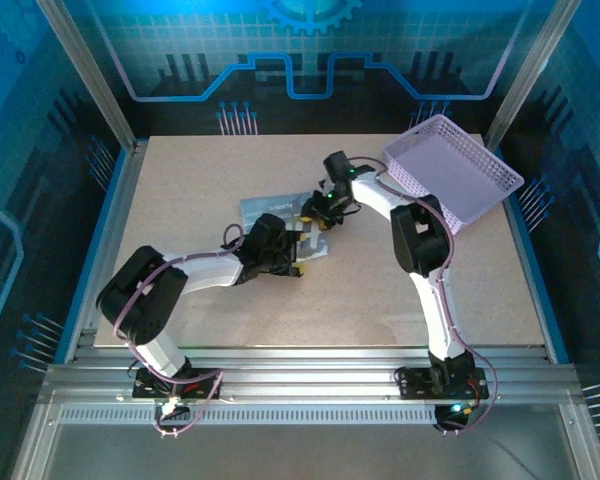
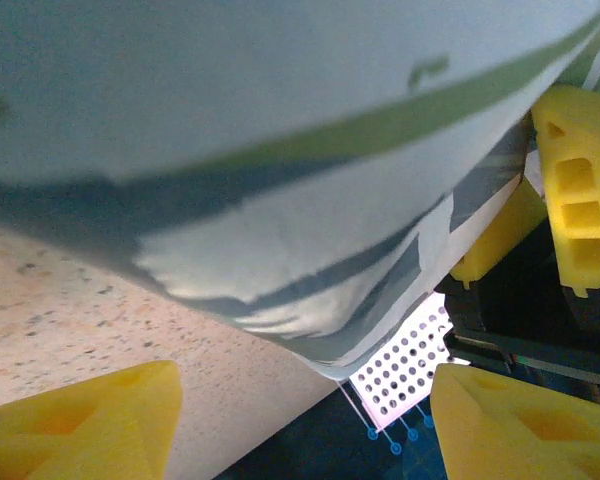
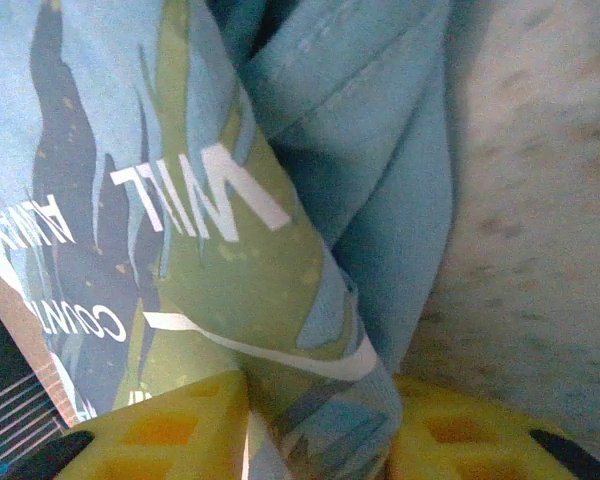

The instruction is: Fold and stack the t-shirts

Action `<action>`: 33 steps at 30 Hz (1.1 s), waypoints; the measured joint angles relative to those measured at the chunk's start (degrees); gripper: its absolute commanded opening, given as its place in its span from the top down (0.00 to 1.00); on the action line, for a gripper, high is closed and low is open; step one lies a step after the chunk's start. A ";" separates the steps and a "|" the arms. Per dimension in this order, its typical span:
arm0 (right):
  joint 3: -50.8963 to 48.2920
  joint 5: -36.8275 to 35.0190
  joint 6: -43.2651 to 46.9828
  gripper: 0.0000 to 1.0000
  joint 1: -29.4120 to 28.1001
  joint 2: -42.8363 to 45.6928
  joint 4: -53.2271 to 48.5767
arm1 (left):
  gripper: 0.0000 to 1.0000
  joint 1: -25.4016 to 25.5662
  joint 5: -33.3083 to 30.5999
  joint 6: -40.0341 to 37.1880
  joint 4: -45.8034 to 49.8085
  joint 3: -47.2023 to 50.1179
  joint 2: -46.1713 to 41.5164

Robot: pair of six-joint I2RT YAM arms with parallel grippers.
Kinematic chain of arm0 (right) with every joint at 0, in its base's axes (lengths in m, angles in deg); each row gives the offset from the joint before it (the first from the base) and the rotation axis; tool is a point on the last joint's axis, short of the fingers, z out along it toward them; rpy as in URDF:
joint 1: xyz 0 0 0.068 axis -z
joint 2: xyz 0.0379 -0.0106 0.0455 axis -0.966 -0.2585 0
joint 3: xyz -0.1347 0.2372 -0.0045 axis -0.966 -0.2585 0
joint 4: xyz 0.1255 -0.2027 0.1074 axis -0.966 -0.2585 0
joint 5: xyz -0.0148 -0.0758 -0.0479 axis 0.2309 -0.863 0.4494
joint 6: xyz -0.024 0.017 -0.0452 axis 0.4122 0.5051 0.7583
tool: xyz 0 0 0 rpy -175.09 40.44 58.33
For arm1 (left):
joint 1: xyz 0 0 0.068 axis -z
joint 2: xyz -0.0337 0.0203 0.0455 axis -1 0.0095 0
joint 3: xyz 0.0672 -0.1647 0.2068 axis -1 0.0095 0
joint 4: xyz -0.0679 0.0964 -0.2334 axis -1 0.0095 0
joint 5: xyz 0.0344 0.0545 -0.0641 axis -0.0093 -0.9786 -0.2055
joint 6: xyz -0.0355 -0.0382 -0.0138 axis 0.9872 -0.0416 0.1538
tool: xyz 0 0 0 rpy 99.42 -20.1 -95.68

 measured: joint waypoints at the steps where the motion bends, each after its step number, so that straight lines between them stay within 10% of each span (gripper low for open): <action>1: 0.57 0.07 -0.74 0.66 -0.50 -0.42 0.02 | 0.32 0.00 -0.37 0.00 0.37 0.09 -0.22; 14: -2.14 -0.70 -1.66 0.45 1.46 3.28 -2.67 | 0.36 0.00 -6.60 0.00 1.79 -0.42 3.43; 22: -17.20 -2.91 -0.94 0.47 7.87 19.93 -2.54 | 0.60 -1.62 -8.50 0.02 -1.05 -4.42 9.51; 33: -28.72 -3.65 0.33 0.47 9.90 35.04 -3.10 | 0.65 -27.43 -1.64 -10.12 -2.99 -7.43 13.00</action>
